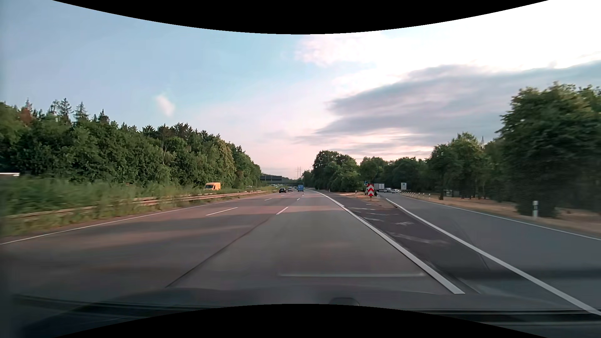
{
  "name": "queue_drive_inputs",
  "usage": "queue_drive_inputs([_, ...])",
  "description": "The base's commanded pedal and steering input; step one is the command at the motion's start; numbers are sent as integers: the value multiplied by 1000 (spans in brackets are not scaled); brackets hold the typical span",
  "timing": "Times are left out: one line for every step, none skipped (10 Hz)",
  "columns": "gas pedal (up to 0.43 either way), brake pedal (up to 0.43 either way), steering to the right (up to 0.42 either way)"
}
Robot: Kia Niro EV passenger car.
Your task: Follow the waypoints while adhering to traffic rules and regulations
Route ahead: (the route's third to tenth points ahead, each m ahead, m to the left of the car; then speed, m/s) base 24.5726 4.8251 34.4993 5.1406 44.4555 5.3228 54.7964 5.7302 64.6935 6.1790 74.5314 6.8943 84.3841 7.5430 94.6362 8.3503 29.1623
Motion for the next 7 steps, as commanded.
queue_drive_inputs([87,0,-8])
queue_drive_inputs([87,0,-8])
queue_drive_inputs([79,0,-8])
queue_drive_inputs([59,0,-8])
queue_drive_inputs([28,0,-8])
queue_drive_inputs([0,0,-7])
queue_drive_inputs([0,0,-8])
